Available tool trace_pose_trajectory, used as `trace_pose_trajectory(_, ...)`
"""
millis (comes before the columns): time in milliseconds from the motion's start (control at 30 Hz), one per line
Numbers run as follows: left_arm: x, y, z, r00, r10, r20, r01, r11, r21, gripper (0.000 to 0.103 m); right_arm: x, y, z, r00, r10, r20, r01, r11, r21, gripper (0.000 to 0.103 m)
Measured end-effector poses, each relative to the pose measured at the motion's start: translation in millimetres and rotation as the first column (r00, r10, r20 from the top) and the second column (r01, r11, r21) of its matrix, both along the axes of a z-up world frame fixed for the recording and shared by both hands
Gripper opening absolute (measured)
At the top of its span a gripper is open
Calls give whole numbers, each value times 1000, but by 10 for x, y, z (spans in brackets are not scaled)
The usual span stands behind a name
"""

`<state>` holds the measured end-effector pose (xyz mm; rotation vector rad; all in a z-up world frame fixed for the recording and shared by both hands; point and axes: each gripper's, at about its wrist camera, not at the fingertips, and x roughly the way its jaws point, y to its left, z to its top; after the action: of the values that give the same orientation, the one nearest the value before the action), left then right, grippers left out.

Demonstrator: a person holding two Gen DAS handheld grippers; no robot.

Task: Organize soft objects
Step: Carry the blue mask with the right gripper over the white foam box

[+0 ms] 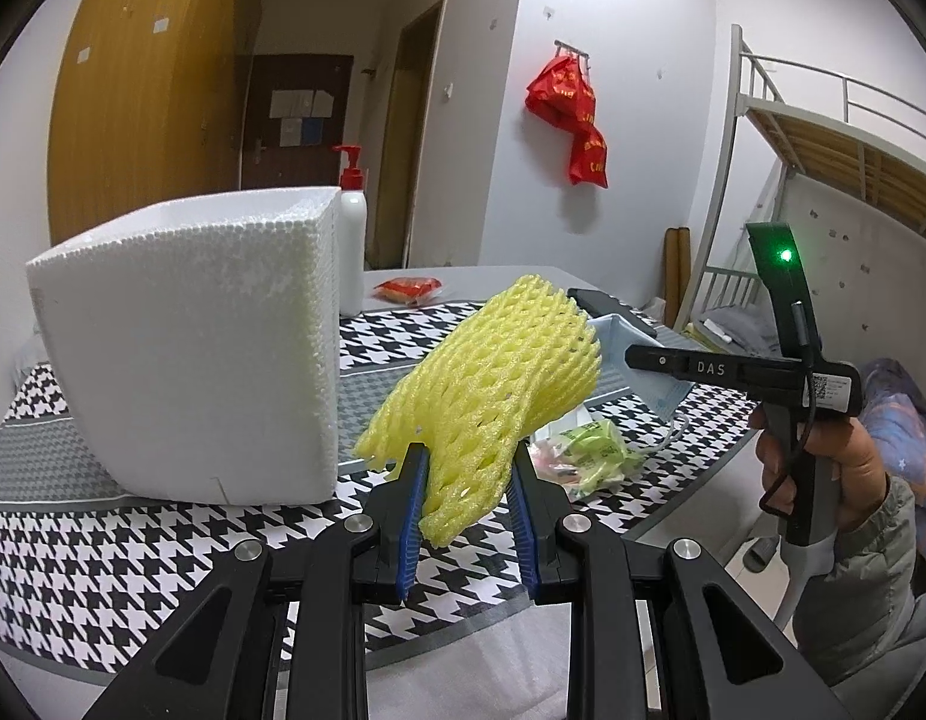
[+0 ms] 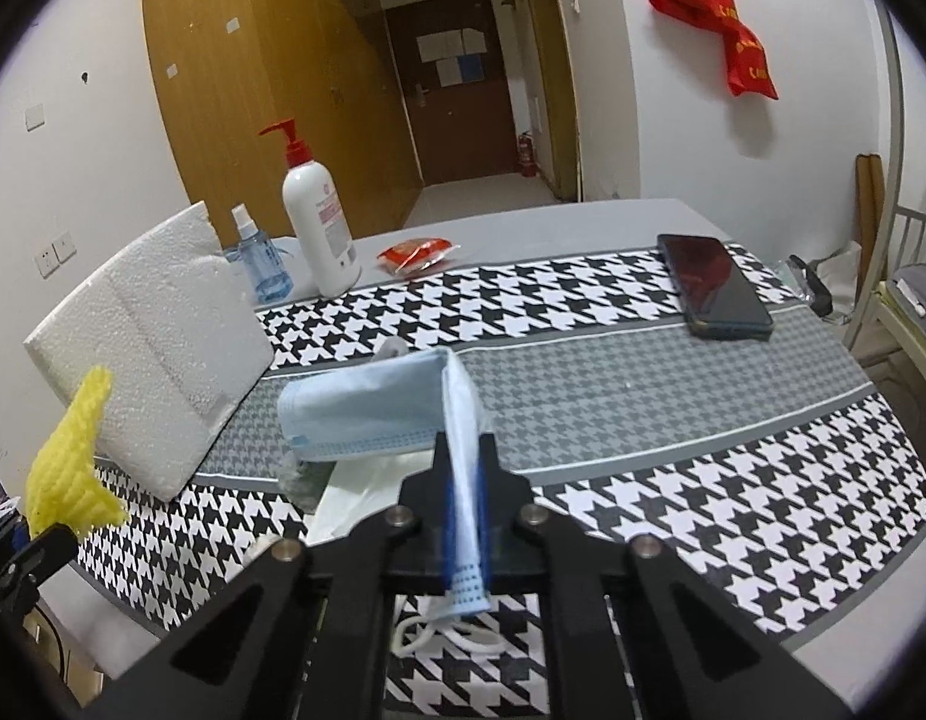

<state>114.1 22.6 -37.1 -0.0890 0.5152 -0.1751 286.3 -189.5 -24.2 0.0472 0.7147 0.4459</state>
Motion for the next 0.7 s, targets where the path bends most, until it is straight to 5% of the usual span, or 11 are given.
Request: trace_pose_trajectory(700, -295, 112, 275, 995, 22, 97, -23, 1000, 13, 27, -559, -212, 560, 988, -5, 152, -4, 998, 59, 8)
